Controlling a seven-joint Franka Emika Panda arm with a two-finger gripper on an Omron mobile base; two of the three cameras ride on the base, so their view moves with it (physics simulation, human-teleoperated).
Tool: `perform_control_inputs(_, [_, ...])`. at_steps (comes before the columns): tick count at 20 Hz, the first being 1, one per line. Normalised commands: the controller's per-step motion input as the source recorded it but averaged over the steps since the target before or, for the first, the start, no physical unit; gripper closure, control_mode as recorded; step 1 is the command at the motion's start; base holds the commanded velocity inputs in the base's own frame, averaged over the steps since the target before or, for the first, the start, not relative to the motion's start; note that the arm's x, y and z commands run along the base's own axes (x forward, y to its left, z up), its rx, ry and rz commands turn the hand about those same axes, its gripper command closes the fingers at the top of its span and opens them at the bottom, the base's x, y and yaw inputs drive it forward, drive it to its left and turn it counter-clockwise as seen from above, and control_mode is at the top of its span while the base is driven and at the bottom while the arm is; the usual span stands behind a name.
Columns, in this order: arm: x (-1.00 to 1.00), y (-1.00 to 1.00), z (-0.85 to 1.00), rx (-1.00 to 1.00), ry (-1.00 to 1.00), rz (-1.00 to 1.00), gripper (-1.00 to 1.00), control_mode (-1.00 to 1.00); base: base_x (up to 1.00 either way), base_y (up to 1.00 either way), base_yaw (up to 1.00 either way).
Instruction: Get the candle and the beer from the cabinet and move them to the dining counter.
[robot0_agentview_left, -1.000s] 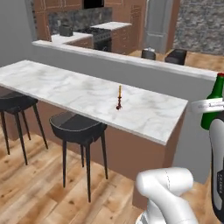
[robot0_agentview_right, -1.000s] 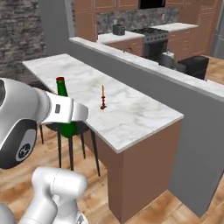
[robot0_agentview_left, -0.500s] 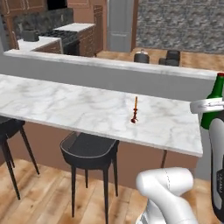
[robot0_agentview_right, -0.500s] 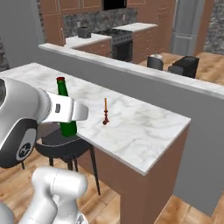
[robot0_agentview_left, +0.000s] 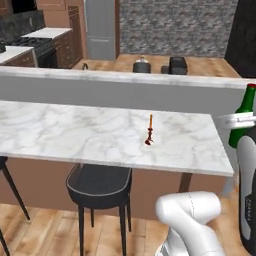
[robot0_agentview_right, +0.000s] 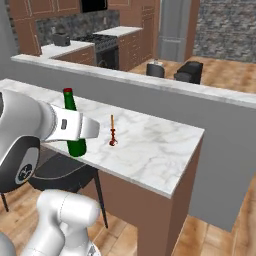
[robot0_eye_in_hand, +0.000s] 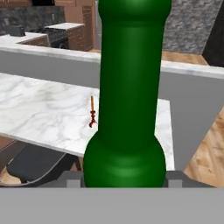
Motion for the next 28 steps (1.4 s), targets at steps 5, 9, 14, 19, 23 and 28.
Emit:
perform_control_inputs(5, [0.0,0.0,0.0,0.0,0.0,0.0,1.0,1.0,0.4,0.25,-0.34])
perform_control_inputs(9, [0.0,0.0,0.0,0.0,0.0,0.0,1.0,1.0,0.24,0.16,-0.29])
perform_control_inputs(14, [0.0,0.0,0.0,0.0,0.0,0.0,1.0,1.0,0.0,0.0,-0.08])
perform_control_inputs(19, [0.0,0.0,0.0,0.0,0.0,0.0,1.0,1.0,0.0,0.0,0.0])
perform_control_inputs(23, [0.0,0.0,-0.09,0.0,0.0,-0.01,1.0,-1.0,0.0,0.0,0.0])
perform_control_inputs(28, [0.45,0.0,-0.13,0.0,0.0,0.0,1.0,-1.0,0.0,0.0,0.0])
